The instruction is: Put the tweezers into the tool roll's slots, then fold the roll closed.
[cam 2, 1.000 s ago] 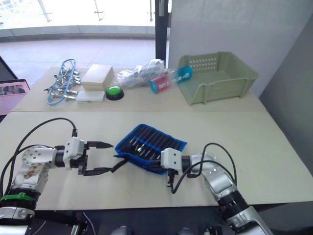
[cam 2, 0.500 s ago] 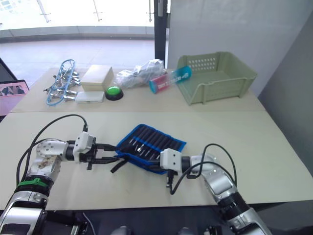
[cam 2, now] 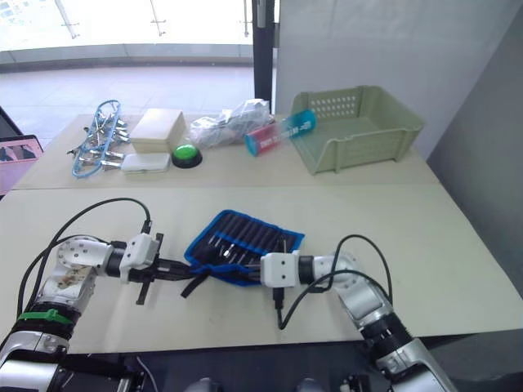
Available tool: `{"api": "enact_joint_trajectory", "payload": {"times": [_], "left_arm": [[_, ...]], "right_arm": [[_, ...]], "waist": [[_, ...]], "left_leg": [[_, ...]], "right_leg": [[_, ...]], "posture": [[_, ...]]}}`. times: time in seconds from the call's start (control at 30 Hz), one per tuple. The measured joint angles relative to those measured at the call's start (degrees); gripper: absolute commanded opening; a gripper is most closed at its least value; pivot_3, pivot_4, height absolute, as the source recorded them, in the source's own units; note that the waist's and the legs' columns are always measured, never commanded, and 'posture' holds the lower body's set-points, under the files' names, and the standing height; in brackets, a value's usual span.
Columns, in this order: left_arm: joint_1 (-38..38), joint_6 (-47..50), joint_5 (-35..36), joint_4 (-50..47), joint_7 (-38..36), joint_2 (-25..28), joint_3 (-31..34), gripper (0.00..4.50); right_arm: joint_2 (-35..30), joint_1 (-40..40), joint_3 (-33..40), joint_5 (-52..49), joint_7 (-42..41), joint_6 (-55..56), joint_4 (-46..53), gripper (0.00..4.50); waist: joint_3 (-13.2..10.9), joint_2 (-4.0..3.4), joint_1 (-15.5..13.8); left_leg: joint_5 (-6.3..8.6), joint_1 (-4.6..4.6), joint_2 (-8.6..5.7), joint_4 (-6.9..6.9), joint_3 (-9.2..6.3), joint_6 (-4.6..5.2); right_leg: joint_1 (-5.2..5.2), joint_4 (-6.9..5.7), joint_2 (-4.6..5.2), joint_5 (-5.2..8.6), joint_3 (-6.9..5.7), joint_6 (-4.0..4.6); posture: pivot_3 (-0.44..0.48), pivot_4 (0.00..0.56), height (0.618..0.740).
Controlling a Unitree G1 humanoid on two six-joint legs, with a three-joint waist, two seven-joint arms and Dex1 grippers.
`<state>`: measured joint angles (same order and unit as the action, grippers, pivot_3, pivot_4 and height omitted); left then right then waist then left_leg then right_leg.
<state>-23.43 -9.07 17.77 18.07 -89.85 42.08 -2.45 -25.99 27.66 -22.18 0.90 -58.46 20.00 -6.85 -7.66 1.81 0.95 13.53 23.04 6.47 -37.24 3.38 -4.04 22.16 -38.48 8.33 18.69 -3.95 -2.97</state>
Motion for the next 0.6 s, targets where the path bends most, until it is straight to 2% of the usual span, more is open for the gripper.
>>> {"api": "enact_joint_trajectory", "payload": {"times": [0.1,0.27,0.4,0.6], "left_arm": [[6.6,9.2,3.8,-12.6,1.7,4.1,1.1,0.03],[12.1,22.6,8.5,-24.7,5.3,8.5,1.9,0.03],[12.3,27.8,9.2,-25.9,8.5,8.7,2.3,0.03],[9.6,26.1,5.1,-18.3,11.4,7.1,1.1,0.03]], "right_arm": [[-0.5,2.0,-0.3,2.9,0.2,6.8,-2.3,0.00],[-0.4,2.4,-1.4,4.6,0.2,10.8,-3.8,0.00],[-0.5,2.2,-1.7,4.5,0.1,9.9,-4.5,0.00],[-0.7,-1.6,-1.1,-2.9,-1.9,-7.8,3.8,0.00]], "waist": [[-0.1,-0.04,0.2],[-0.1,-0.07,-0.2],[-0.1,-0.09,-0.3],[-0.1,-0.09,-0.3]], "left_leg": [[0.00,-0.02,0.03,0.02,0.00,0.00],[0.00,-0.01,0.03,-0.02,0.01,0.00],[0.00,-0.01,0.03,-0.07,0.01,0.01],[0.00,0.00,0.02,-0.10,0.01,0.01]], "right_leg": [[0.01,-0.03,0.00,0.00,0.02,0.00],[0.00,0.00,0.00,0.00,0.05,0.00],[0.00,0.00,0.00,0.00,0.05,0.00],[0.01,-0.07,0.00,0.00,0.04,0.00]], "posture": [[0.000,0.150,0.716],[0.000,0.150,0.716],[0.000,0.150,0.716],[0.000,0.150,0.716]]}}
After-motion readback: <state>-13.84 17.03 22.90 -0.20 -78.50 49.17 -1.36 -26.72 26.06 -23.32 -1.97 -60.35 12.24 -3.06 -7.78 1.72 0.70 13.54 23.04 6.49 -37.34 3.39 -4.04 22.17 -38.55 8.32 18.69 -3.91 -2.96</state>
